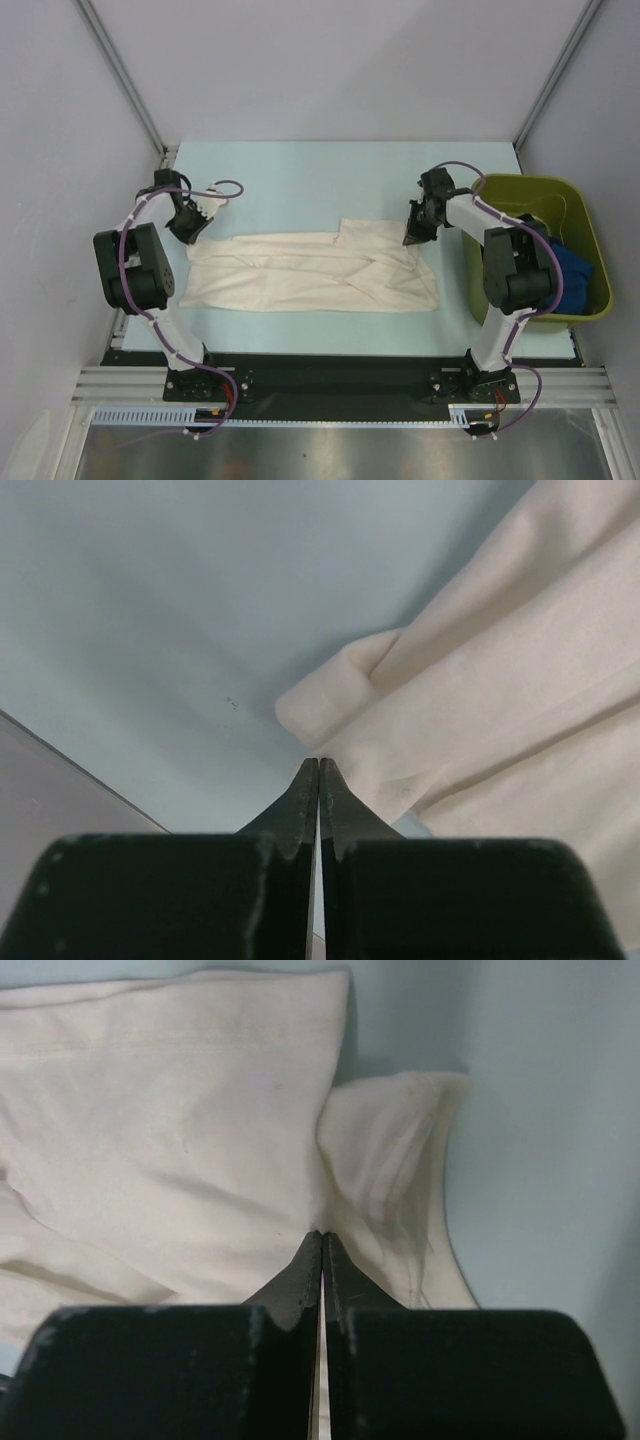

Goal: Fold and stack the t-shirts
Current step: Fold the tshirt

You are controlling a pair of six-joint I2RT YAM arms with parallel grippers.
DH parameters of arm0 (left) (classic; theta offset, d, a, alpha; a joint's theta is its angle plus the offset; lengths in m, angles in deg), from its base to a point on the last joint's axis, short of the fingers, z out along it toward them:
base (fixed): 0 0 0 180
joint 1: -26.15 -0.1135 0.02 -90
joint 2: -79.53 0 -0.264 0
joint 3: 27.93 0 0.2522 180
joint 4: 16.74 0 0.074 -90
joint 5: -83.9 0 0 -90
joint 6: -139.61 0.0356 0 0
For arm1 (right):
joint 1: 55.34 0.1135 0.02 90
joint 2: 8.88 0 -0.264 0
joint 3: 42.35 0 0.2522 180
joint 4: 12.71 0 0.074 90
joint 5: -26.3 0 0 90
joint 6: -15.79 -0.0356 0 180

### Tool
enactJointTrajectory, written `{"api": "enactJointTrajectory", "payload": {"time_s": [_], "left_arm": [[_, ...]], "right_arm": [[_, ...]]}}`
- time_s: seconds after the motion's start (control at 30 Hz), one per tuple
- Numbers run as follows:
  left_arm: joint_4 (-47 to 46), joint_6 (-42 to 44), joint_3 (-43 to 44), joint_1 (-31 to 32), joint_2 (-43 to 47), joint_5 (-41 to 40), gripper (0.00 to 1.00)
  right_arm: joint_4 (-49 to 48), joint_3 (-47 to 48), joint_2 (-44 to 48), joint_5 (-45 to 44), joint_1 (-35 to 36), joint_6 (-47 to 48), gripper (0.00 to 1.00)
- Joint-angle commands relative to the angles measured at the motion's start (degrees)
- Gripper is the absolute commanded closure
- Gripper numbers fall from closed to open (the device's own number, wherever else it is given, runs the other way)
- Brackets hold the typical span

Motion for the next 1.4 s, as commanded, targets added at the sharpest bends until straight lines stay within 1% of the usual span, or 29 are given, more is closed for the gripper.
{"api": "enactJointTrajectory", "payload": {"time_s": [0.0,0.03,0.1,0.17,0.23,0.27,0.3,0.33,0.37,0.47,0.53,0.6,0.67,0.73,0.83,0.9,0.93,1.03,1.1,1.13,1.17,1.23,1.3,1.37], "left_arm": [[-3.4,-2.2,0.5,-0.3,2.9,-0.2,1.0],[-5.5,-2.5,0.5,-0.2,3.3,-0.7,1.0],[-6.2,-2.6,0.7,-0.1,4.2,-0.2,1.0],[-3.1,-1.9,2.7,-0.1,3.6,2.4,1.0],[4.7,-0.4,5.8,-0.1,2.2,5.2,0.99],[7.2,0.6,6.8,0.1,0.5,7.0,0.8],[8.8,0.4,7.5,0.2,-0.3,7.5,0.69],[10.0,0.2,7.8,0.2,-0.9,7.7,0.63],[10.0,-0.2,7.5,0.3,-1.3,7.9,0.54],[7.7,-0.1,5.2,0.4,-2.1,7.2,0.44],[6.2,0.1,4.4,0.3,-2.9,4.9,0.43],[4.7,-0.3,4.5,0.4,-3.6,1.9,0.43],[3.8,-0.6,4.9,0.4,-4.7,0.6,0.44],[4.0,-0.6,5.6,0.0,-5.1,0.4,0.47],[6.0,-0.3,6.0,-0.3,-5.1,1.0,0.47],[7.5,0.1,5.1,-0.8,-4.7,1.1,0.55],[7.8,0.2,4.9,-1.0,-4.3,1.3,0.62],[8.1,0.4,4.1,-2.0,-2.0,2.5,0.64],[9.0,0.4,4.2,-2.5,-1.1,3.2,0.69],[9.2,0.3,4.1,-2.6,-0.8,3.4,0.75],[9.5,0.4,4.2,-2.8,-0.7,3.5,0.78],[10.2,0.5,4.1,-2.6,-0.4,3.6,0.82],[10.5,0.5,4.3,-2.8,0.2,3.8,0.81],[10.6,0.6,4.4,-2.9,0.7,4.1,0.86]], "right_arm": [[1.7,5.8,4.0,-0.7,-0.4,1.9,1.0],[2.4,6.8,4.1,-0.7,-0.7,1.9,1.0],[2.8,9.6,3.6,-0.3,-1.5,2.4,1.0],[3.5,11.7,3.5,-0.2,-1.8,2.6,1.0],[3.7,12.2,3.3,0.1,-1.8,2.7,1.0],[3.9,12.2,3.3,0.2,-1.8,2.7,1.0],[4.1,12.0,3.1,0.4,-1.8,2.6,1.0],[3.9,11.7,3.3,0.2,-1.7,2.5,1.0],[3.7,11.4,3.5,0.3,-1.8,2.5,1.0],[3.0,10.1,4.0,0.3,-1.6,2.1,1.0],[2.8,9.4,4.0,0.2,-1.6,2.1,1.0],[2.6,9.1,4.1,0.1,-1.6,2.3,1.0],[2.5,8.8,4.1,0.2,-1.6,2.4,1.0],[2.3,8.7,4.2,0.2,-1.6,2.5,1.0],[2.2,8.3,4.6,-0.2,-1.6,2.7,1.0],[1.9,7.9,4.8,-0.4,-1.6,2.6,1.0],[1.9,7.7,4.8,-0.5,-1.6,2.5,1.0],[1.8,7.2,4.9,-0.3,-1.7,2.7,1.0],[1.6,7.2,4.9,-0.3,-1.7,2.7,1.0],[1.6,7.2,4.7,-0.2,-1.6,2.7,1.0],[1.5,7.2,4.7,-0.2,-1.7,2.7,1.0],[1.5,7.3,4.8,-0.2,-1.7,2.8,1.0],[1.7,7.5,4.9,-0.3,-1.7,2.9,1.0],[1.8,7.4,5.2,-0.5,-1.8,3.1,1.0]]}}
